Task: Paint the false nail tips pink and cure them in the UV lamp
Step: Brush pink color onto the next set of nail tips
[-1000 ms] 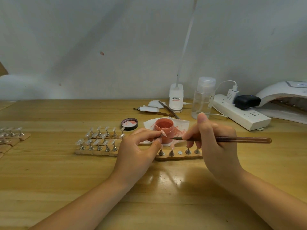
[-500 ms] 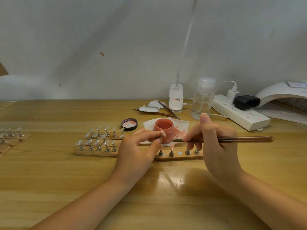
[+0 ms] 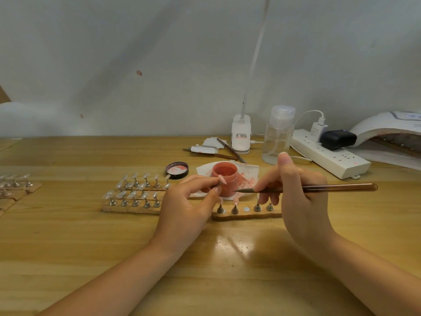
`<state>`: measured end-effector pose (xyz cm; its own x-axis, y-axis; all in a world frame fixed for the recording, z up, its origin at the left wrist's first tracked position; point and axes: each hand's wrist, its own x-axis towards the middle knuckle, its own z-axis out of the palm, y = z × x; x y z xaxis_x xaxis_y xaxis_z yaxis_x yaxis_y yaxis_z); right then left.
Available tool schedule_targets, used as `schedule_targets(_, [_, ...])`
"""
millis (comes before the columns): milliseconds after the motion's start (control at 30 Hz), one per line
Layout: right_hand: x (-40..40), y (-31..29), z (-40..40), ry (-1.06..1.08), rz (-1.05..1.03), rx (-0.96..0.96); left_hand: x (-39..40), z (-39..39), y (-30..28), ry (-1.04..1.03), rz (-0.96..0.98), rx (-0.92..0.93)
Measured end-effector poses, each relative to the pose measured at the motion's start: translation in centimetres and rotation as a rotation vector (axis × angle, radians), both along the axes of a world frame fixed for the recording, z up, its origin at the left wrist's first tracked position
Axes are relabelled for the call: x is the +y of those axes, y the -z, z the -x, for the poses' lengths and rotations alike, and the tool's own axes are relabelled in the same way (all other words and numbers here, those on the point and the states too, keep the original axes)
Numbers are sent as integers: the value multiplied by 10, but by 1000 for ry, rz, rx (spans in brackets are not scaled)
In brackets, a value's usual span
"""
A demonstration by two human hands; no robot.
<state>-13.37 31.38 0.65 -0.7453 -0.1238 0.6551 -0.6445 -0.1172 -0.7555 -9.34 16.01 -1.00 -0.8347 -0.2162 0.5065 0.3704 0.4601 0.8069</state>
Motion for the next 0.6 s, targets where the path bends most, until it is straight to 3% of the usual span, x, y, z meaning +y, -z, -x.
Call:
schedule_targets(200, [0,0,4,130,90,-178,0,0,-1,-14,-18,26])
schedule_targets(600, [-1,7,0,50,27,-20,0,-1,-1,36,-49,42])
